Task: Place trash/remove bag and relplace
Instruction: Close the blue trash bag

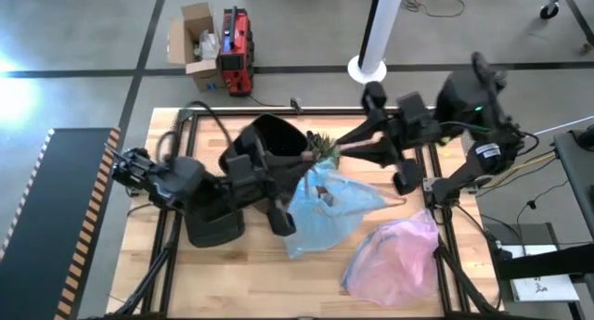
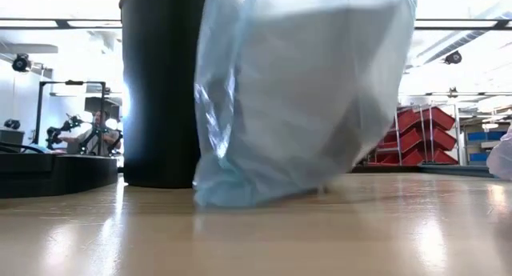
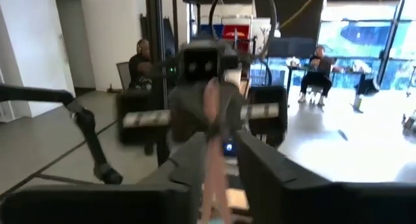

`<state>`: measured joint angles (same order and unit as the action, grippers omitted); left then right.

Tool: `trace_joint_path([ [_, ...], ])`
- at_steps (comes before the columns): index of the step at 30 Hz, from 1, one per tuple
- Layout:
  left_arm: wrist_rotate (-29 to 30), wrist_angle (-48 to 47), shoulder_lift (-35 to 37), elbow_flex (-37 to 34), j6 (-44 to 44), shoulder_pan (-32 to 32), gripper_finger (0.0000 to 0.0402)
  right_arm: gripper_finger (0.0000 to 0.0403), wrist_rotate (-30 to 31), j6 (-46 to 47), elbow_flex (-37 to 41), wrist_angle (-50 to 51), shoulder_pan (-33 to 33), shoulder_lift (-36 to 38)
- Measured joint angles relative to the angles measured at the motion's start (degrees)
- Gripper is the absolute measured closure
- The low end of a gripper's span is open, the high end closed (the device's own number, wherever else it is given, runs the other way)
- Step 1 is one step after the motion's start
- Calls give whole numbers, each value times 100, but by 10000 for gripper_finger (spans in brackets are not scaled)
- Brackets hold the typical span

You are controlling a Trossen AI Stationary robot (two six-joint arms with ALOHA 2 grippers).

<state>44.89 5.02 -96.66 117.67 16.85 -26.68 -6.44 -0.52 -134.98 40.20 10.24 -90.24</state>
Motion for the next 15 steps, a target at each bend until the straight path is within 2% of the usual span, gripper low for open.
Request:
trace_joint_path([
  [5, 672, -14, 245, -7, 359, -192, 401, 257, 44, 286, -2, 899, 42, 311],
  [8, 1085, -48, 399, 25, 784, -345, 401, 222, 179, 388, -2, 1643, 306, 467],
  [12, 1317, 21, 690, 57, 973, -394, 401, 203, 1090, 639, -1, 2909, 950, 518],
  [15, 1368, 36, 786, 15, 967, -389, 402, 202, 1896, 1252, 15, 3690, 1407, 481],
])
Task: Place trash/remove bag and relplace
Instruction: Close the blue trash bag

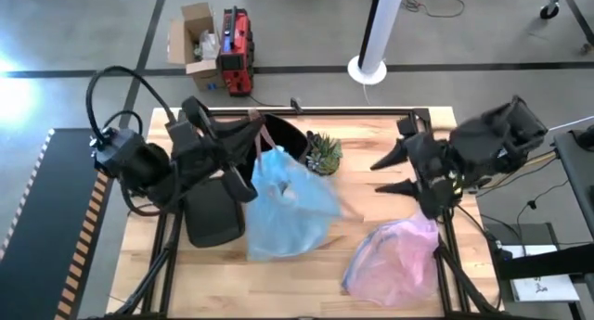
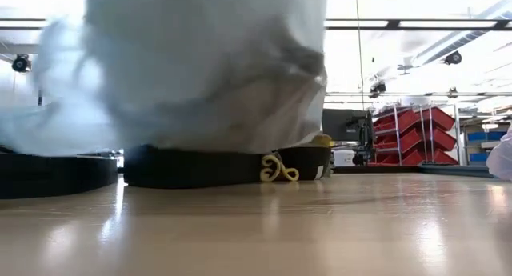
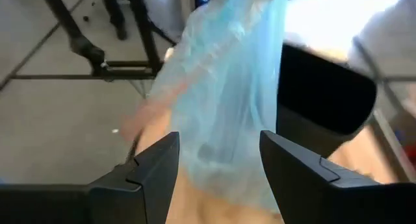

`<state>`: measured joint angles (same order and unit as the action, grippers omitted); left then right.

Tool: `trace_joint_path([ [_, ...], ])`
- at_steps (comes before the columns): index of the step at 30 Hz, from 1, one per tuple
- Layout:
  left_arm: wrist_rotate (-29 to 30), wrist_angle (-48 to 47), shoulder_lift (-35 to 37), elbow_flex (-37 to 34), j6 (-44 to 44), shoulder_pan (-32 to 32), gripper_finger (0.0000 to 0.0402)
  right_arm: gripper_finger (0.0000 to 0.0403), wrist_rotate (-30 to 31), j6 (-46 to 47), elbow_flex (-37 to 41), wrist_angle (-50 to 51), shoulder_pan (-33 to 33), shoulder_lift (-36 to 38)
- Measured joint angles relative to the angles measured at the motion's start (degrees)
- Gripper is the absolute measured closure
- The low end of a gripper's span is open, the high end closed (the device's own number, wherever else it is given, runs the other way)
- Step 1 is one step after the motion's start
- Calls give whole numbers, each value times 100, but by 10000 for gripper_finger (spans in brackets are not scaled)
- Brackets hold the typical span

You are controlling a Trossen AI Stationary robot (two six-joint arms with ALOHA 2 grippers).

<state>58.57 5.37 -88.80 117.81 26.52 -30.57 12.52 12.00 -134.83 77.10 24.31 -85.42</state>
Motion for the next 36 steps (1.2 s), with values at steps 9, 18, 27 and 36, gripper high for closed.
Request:
trace_joint_path([
  [9, 34, -36, -63, -23, 24, 7, 402, 203, 610, 1112, 413, -400, 1019, -396],
  [18, 182, -40, -80, -28, -21, 2, 402, 203, 2770, -1428, 1012, -2120, 1807, -1184],
  [27, 530, -72, -83, -32, -149, 2, 402, 203, 4361, -3237, 1019, -2500, 2058, -1836],
  [36, 692, -79, -83, -32, -155, 2, 401, 203, 4669, -3871, 1071, -2494, 2134, -1970],
])
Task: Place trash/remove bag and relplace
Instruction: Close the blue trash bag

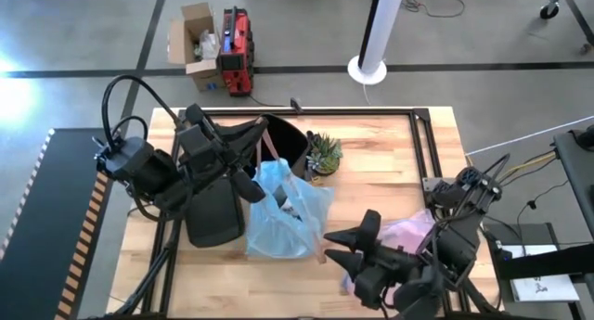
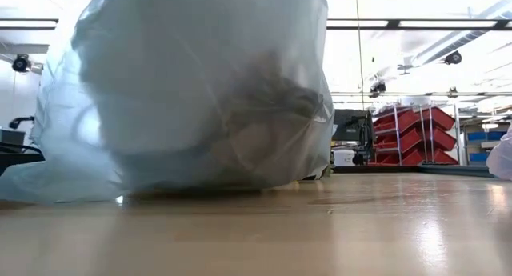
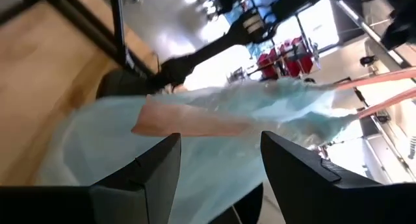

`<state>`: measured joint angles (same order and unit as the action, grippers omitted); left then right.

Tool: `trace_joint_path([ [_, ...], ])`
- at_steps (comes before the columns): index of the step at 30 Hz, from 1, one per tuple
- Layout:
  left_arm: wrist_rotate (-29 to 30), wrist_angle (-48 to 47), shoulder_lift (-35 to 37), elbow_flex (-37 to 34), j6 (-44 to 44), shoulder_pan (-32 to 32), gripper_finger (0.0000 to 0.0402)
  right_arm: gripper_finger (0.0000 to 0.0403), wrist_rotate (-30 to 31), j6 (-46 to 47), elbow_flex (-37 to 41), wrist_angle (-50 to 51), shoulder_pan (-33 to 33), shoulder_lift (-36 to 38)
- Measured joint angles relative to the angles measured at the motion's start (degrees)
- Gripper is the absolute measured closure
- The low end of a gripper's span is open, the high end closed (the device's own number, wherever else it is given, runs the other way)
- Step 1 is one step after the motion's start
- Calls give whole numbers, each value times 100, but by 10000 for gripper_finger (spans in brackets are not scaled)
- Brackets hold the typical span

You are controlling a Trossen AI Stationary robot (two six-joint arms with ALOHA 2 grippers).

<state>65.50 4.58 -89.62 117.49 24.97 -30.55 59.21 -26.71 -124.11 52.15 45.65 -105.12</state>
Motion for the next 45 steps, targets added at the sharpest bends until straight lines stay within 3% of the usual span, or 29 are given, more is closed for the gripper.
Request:
trace_joint_path([
  [11, 11, -54, 0, -2, -18, 0, 402, 203, 112, 481, 363, 1489, -4, 10],
  [24, 13, -70, 0, -2, -28, 0, 401, 212, 1039, -752, 586, -234, -39, 11],
  [29, 11, -76, 0, -2, -149, -2, 401, 260, 1039, -1205, 547, -846, -109, 13],
  [36, 10, -92, 0, -2, -170, -15, 402, 386, 937, -1833, 358, -1691, -103, 13],
  [45, -207, -68, -2, -2, -319, -15, 402, 401, 621, -2645, -438, -2857, -240, 63],
])
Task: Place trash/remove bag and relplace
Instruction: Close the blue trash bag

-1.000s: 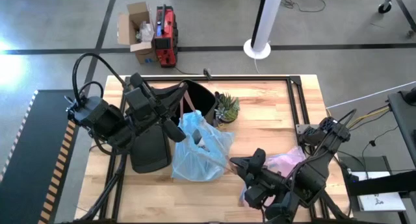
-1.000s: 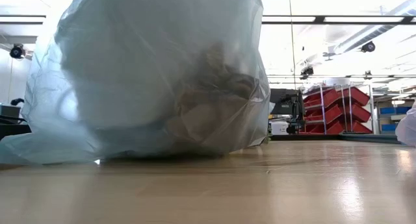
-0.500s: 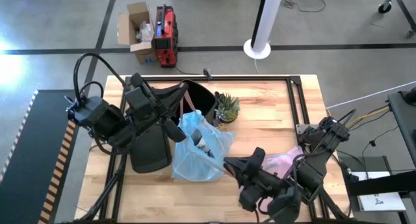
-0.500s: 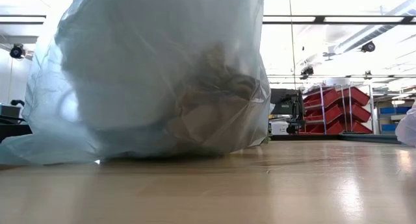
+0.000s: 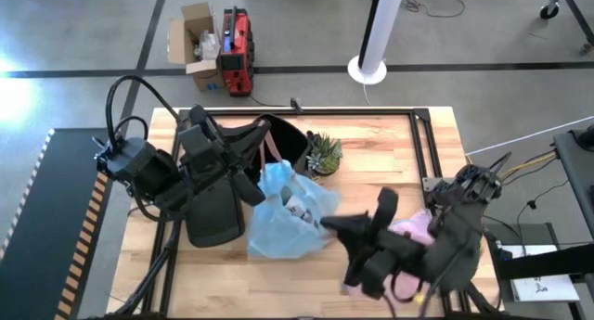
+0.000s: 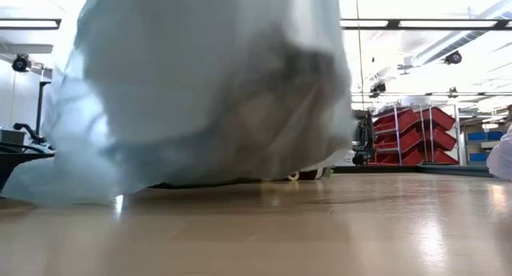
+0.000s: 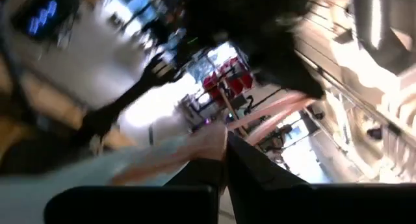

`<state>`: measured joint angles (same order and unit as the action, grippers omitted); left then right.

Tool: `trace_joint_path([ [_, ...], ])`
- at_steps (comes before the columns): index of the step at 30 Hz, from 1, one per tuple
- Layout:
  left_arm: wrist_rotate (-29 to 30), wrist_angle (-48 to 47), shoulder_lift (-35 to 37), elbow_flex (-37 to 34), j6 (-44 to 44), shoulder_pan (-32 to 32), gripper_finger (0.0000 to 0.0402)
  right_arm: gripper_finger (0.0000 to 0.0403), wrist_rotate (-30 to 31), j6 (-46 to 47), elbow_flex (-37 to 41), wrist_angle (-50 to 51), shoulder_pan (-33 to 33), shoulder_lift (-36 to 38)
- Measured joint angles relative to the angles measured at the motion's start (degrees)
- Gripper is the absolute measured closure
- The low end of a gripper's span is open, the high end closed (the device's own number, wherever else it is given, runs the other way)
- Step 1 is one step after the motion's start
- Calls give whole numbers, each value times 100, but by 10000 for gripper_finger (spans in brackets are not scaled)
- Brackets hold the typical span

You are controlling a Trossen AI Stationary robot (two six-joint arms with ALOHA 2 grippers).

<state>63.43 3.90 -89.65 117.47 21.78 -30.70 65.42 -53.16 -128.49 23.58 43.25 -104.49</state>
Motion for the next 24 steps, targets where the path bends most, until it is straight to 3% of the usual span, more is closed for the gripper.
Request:
trace_joint_path([
  [4, -327, 13, 0, 0, -232, 0, 402, 402, -339, -5, -646, -388, -329, 17],
  [10, -1022, 560, -79, -7, -475, 8, 402, 403, -873, 378, -640, -1012, -1020, 379],
  [15, -1517, 1293, -184, -7, -305, 60, 402, 403, -1851, 1204, -655, -1028, -1507, 624],
  [21, -1644, 1193, -379, -13, -435, 294, 402, 403, -3418, 2183, -653, -1013, -1926, 682],
  [24, -1649, 1030, -549, -25, -489, 361, 402, 403, -3812, 2465, -653, -1028, -2032, 706],
])
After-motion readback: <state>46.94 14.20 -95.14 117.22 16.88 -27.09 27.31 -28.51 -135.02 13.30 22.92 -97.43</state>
